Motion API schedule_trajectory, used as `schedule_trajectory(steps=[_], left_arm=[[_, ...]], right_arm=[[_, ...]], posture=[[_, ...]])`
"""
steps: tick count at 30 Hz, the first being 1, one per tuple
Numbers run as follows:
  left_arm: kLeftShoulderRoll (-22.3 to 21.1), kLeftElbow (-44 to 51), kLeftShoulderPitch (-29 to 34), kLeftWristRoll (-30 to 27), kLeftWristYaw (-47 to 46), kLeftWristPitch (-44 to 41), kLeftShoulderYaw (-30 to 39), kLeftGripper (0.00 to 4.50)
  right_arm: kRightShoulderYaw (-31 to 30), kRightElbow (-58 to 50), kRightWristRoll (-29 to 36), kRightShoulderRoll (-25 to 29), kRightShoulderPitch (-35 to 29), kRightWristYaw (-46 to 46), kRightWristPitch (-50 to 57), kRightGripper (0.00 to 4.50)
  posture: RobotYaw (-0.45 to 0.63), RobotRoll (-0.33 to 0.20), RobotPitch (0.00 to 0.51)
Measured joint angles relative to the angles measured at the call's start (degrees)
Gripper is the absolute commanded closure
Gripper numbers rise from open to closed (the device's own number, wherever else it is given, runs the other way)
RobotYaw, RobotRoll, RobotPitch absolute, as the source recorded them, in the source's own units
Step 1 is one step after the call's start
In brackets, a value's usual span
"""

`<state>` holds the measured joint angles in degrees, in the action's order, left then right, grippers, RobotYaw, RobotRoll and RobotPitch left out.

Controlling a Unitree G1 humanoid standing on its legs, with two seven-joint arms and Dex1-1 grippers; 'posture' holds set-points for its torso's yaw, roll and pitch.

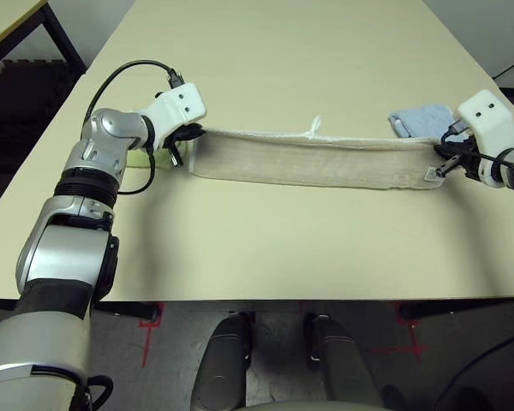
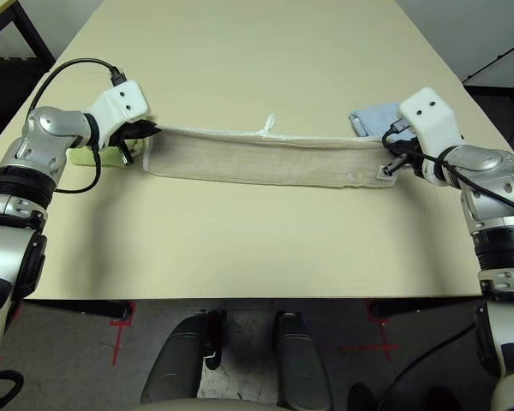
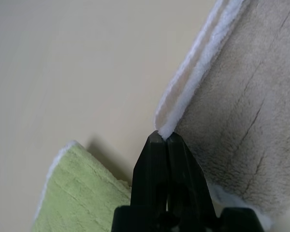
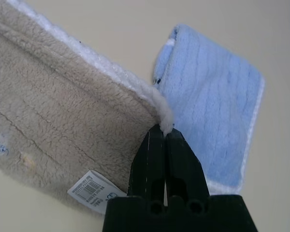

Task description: Fold the towel and set it aside.

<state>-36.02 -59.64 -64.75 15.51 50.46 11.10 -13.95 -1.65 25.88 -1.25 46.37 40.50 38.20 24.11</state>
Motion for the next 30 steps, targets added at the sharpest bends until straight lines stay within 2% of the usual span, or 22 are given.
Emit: schedule_trajectory(steps=[7, 16, 17, 18, 27, 28, 30], left_arm=[[1.4, -2.9, -1.1, 1.6, -2.5, 0.9, -0.4, 4.49], [2.8, -5.9, -1.8, 3.1, -5.3, 1.4, -0.7, 4.49], [2.9, -6.3, -1.8, 3.2, -5.5, 1.4, -0.7, 4.04], [3.1, -6.4, -1.8, 3.4, -6.0, 1.4, -0.7, 3.87], [3.3, -6.6, -1.8, 3.6, -8.9, 1.2, -0.3, 0.44], [3.3, -6.6, -1.8, 3.5, -9.3, 1.1, 0.0, 0.08], [3.3, -6.6, -2.0, 2.6, -9.8, 0.5, 1.3, 0.04]], right_arm=[[-1.0, 7.3, -2.5, -2.3, 4.0, -1.2, -3.9, 4.50], [-2.1, 12.3, -4.5, -4.7, 5.3, -1.5, -6.0, 4.50], [-2.1, 12.3, -4.6, -4.8, 5.3, -1.5, -6.0, 3.96], [-2.1, 12.3, -4.6, -4.8, 5.3, -1.5, -6.0, 3.77], [-2.1, 12.3, -4.8, -4.9, 5.2, -2.2, -6.0, 0.35], [-2.0, 12.3, -4.7, -5.0, 5.2, -2.3, -6.1, 0.04], [-1.7, 11.8, -4.2, -5.2, 5.2, -2.4, -6.1, 0.01]], posture=[[0.03, 0.000, 0.217], [0.03, 0.000, 0.222], [0.03, 0.000, 0.222], [0.02, 0.000, 0.225], [0.03, 0.000, 0.223], [0.03, 0.000, 0.223], [0.03, 0.000, 0.221]])
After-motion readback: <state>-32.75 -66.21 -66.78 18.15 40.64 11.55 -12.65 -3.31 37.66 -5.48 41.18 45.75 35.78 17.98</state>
